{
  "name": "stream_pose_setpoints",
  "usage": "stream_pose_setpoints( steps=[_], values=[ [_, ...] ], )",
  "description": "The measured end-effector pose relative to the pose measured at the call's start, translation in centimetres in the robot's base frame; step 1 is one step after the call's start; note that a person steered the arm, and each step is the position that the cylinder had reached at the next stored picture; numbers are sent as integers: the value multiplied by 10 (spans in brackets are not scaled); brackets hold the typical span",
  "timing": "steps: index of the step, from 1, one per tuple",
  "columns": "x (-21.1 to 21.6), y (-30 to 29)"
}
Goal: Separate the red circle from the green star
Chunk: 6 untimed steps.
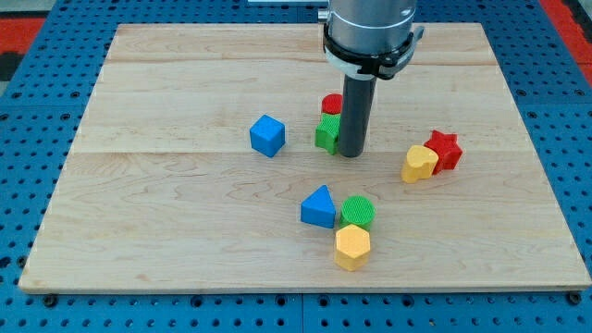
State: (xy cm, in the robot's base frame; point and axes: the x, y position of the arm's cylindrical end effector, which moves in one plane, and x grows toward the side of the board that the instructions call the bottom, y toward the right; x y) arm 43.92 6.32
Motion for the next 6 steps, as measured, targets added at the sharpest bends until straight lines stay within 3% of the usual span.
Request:
stream_pose_setpoints(
  steps=[1,2,3,4,6],
  values=[
    [-22,-15],
    [-19,11],
    [-45,69],
    [-99,51],
    [-84,-25]
  ],
)
